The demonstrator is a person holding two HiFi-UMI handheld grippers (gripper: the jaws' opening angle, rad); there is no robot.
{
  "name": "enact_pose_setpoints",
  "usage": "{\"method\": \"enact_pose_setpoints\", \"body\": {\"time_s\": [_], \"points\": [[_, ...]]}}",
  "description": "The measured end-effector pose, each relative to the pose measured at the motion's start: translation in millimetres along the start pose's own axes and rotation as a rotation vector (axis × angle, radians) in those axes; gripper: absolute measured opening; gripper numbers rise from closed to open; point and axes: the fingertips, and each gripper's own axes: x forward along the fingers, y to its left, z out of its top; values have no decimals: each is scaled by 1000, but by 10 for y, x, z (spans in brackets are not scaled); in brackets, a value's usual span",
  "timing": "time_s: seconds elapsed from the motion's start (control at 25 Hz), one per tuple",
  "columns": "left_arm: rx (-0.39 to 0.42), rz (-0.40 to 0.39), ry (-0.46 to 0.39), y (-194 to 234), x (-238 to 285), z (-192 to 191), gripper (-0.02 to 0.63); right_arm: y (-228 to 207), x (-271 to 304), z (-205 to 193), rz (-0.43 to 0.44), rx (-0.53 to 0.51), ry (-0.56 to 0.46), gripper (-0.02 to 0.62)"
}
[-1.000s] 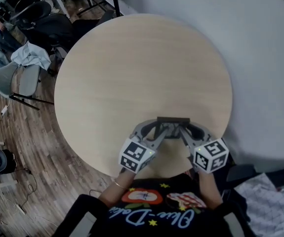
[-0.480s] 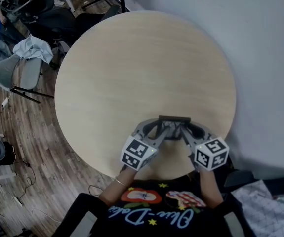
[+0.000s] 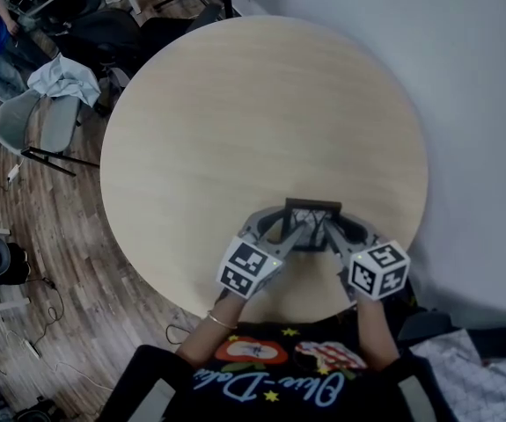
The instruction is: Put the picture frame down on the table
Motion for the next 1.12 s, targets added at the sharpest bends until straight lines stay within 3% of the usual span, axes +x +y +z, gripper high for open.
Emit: {"method": "enact_pose_setpoints", "body": {"time_s": [1.12], "points": [[4,41,27,171,50,-14,181,-63,147,32,18,38,-4,66]]}}
